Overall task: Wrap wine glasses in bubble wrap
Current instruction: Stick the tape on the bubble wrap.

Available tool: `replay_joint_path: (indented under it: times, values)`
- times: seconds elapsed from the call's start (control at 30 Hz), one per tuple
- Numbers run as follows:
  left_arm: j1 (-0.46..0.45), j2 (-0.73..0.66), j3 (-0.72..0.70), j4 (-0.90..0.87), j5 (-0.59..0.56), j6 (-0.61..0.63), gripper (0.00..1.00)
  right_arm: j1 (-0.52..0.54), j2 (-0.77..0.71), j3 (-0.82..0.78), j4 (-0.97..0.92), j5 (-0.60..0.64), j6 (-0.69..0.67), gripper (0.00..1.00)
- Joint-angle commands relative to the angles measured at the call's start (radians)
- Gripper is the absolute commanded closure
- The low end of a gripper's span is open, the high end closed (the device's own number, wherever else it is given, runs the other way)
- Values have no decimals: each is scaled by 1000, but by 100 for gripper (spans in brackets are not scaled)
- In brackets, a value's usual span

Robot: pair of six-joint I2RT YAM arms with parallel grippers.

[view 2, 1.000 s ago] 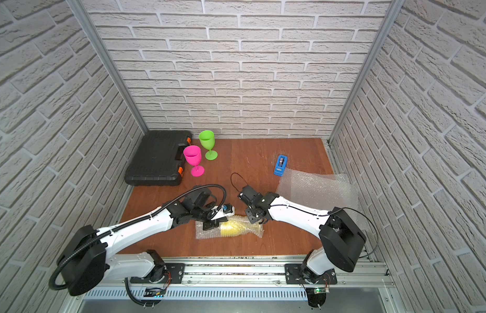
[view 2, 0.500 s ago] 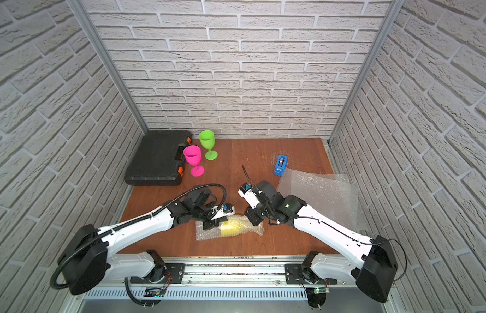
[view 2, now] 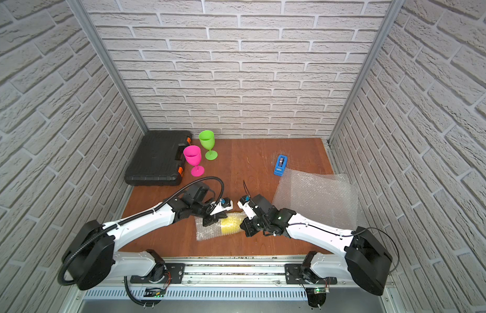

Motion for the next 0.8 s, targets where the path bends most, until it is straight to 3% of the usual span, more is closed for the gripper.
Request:
replay_joint_path:
  times: [0.0,0.17,0.3,0.47,0.6,0.77]
  values:
    - [4,5,6,-31,17,9,100,4,44,-20,31,150,89,97]
    - [4,-3,2,-32,15,14,100,5,-27,-24,-186,209,125,97]
    - [4,-1,5,-29,17,17,100,4,-172,23,-320,200,48,96]
    - [3,-9,0,-19,21,22,100,2,-233,139,-390,183,-125,80]
    - [3,-27,-3,-21,29,26,100,-29,-151,259,-404,123,-336,47]
    - [0,-36,-2,-25,38,34,100,-71,5,390,-428,37,-609,40]
